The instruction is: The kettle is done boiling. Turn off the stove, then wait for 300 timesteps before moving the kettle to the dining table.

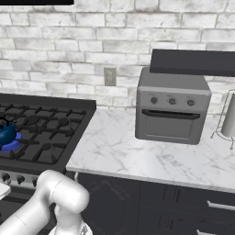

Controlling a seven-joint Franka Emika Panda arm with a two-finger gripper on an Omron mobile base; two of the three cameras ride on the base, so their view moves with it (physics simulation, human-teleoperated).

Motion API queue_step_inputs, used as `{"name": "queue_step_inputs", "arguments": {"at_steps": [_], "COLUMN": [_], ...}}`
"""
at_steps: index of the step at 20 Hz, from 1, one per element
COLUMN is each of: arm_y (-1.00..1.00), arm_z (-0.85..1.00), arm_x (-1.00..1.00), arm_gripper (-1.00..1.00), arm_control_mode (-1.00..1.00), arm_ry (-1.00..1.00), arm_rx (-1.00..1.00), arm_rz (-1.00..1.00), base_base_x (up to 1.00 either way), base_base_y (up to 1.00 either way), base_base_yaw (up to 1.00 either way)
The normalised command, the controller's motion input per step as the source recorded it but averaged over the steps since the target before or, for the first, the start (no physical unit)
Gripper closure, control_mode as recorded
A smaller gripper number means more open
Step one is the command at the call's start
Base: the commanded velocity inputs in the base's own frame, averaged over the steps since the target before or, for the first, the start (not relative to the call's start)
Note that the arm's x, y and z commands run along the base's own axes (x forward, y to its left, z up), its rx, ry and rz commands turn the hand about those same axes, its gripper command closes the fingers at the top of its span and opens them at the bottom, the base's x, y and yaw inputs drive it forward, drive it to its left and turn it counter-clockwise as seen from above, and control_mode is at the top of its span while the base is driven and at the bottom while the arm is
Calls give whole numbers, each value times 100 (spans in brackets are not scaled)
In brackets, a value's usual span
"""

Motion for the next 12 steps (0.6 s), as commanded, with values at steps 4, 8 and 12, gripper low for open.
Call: {"name": "queue_step_inputs", "arguments": {"at_steps": [4, 8, 12], "arm_y": [0, -1, 0], "arm_z": [0, 0, 0], "arm_x": [3, 12, 22], "arm_gripper": [-100, -100, -100], "arm_control_mode": [-100, -100, -100], "arm_ry": [0, 0, 0], "arm_rx": [0, 0, 0], "arm_rz": [2, 1, 0], "base_base_x": [0, 0, 0], "base_base_y": [0, 0, 0], "base_base_yaw": [0, 0, 0]}}
